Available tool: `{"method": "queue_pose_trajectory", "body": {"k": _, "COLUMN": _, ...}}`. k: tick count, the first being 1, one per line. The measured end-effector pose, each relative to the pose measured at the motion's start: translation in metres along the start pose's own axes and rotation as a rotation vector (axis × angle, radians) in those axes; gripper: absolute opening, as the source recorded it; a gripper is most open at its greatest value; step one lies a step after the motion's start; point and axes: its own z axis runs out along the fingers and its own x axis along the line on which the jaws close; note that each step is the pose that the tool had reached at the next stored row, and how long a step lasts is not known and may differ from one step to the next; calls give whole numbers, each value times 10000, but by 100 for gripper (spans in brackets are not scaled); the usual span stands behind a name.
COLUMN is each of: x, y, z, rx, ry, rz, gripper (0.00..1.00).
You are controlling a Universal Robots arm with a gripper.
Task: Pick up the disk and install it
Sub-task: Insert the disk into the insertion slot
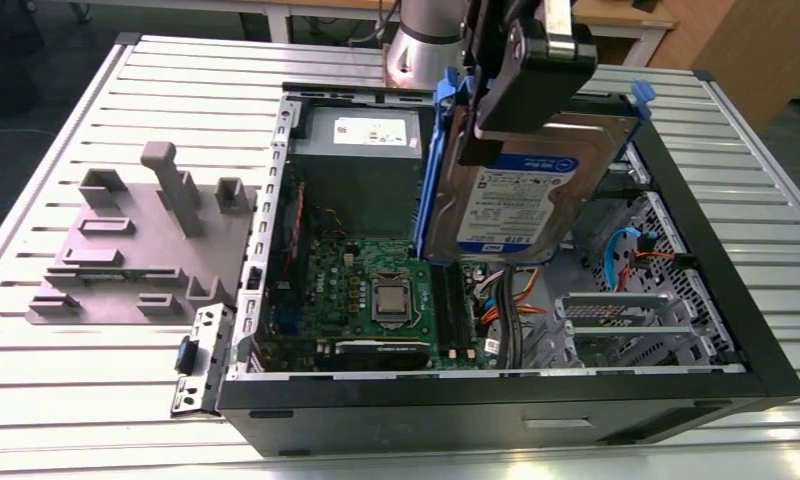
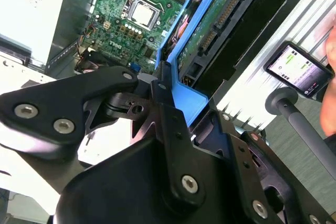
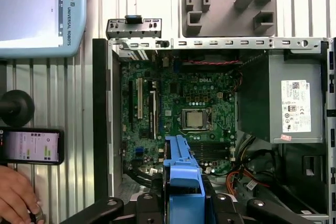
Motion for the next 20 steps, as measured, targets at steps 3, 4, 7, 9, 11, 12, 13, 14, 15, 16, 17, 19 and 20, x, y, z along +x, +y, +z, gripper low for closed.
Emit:
{"method": "queue_pose_trajectory", "body": {"k": 3, "x": 9, "y": -48, "z": 4, "rx": 1, "ry": -2, "rz": 1, "gripper": 37}}
{"method": "queue_pose_trajectory", "body": {"k": 4, "x": 10, "y": -83, "z": 6, "rx": 1, "ry": -1, "rz": 0, "gripper": 37}}
{"method": "queue_pose_trajectory", "body": {"k": 7, "x": 6, "y": -209, "z": 14, "rx": -1, "ry": 0, "rz": 0, "gripper": 37}}
{"method": "queue_pose_trajectory", "body": {"k": 9, "x": 5, "y": -286, "z": 25, "rx": -4, "ry": -3, "rz": -1, "gripper": 37}}
{"method": "queue_pose_trajectory", "body": {"k": 11, "x": 10, "y": -312, "z": 48, "rx": -6, "ry": 1, "rz": -10, "gripper": 37}}
{"method": "queue_pose_trajectory", "body": {"k": 12, "x": 22, "y": -312, "z": 59, "rx": -6, "ry": 4, "rz": -15, "gripper": 37}}
{"method": "queue_pose_trajectory", "body": {"k": 13, "x": 40, "y": -313, "z": 69, "rx": -6, "ry": 5, "rz": -19, "gripper": 37}}
{"method": "queue_pose_trajectory", "body": {"k": 14, "x": 57, "y": -314, "z": 80, "rx": -6, "ry": 1, "rz": -22, "gripper": 37}}
{"method": "queue_pose_trajectory", "body": {"k": 15, "x": 73, "y": -315, "z": 88, "rx": -6, "ry": 0, "rz": -26, "gripper": 37}}
{"method": "queue_pose_trajectory", "body": {"k": 16, "x": 87, "y": -318, "z": 96, "rx": -6, "ry": 1, "rz": -30, "gripper": 37}}
{"method": "queue_pose_trajectory", "body": {"k": 17, "x": 94, "y": -333, "z": 105, "rx": -4, "ry": -2, "rz": -35, "gripper": 37}}
{"method": "queue_pose_trajectory", "body": {"k": 19, "x": 96, "y": -379, "z": 113, "rx": -5, "ry": 2, "rz": -44, "gripper": 37}}
{"method": "queue_pose_trajectory", "body": {"k": 20, "x": 95, "y": -412, "z": 118, "rx": -5, "ry": 1, "rz": -48, "gripper": 37}}
